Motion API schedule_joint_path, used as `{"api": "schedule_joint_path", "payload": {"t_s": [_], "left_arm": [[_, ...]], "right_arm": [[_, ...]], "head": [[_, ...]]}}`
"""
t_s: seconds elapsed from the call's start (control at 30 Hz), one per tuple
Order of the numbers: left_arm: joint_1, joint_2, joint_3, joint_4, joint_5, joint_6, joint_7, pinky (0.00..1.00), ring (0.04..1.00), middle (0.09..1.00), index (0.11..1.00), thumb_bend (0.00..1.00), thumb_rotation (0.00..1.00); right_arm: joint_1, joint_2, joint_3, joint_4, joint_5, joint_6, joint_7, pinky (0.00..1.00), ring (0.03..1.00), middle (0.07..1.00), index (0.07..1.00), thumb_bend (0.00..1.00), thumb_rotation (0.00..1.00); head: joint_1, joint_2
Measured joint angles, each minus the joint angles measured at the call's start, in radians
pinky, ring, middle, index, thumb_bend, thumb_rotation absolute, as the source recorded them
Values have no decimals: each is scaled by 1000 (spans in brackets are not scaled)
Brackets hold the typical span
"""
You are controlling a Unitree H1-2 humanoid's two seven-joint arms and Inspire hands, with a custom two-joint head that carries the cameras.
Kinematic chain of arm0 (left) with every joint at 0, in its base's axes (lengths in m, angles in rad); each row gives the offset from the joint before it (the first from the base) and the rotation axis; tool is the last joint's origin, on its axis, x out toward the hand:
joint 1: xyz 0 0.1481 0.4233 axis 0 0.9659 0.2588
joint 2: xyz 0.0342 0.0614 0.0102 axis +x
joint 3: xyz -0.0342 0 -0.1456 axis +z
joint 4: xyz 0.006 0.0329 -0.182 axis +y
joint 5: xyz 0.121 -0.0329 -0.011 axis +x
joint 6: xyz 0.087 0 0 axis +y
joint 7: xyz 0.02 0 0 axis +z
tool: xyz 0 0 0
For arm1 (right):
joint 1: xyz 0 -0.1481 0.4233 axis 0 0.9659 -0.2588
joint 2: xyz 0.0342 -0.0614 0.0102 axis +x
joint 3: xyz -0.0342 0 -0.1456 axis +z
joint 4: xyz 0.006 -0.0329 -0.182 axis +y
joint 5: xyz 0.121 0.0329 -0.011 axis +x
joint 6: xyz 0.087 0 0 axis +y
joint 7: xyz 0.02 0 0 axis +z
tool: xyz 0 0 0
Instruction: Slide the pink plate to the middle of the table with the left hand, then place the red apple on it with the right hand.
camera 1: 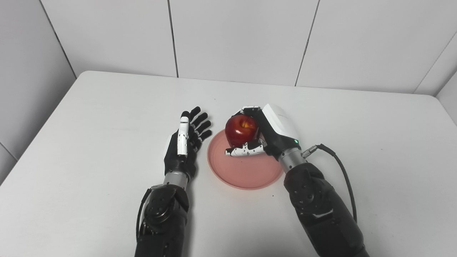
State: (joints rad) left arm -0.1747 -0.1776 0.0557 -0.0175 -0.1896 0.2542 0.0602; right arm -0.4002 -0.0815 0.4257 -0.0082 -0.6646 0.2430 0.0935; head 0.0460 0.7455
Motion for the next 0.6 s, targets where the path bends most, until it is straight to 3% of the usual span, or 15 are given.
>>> {"api": "schedule_joint_path", "payload": {"t_s": [0.23, 0.6], "left_arm": [[-2, 0, 11, 0, -1, 0, 0, 826, 851, 866, 855, 431, 1000], [-3, 0, 12, 0, -1, 1, 0, 836, 853, 866, 855, 429, 1000]], "right_arm": [[1, 7, 17, 55, -2, -19, -2, 274, 357, 450, 488, 513, 129], [5, 7, 32, 111, -16, -62, -27, 303, 388, 477, 488, 512, 127]], "head": [[0, 5], [-2, 12]]}}
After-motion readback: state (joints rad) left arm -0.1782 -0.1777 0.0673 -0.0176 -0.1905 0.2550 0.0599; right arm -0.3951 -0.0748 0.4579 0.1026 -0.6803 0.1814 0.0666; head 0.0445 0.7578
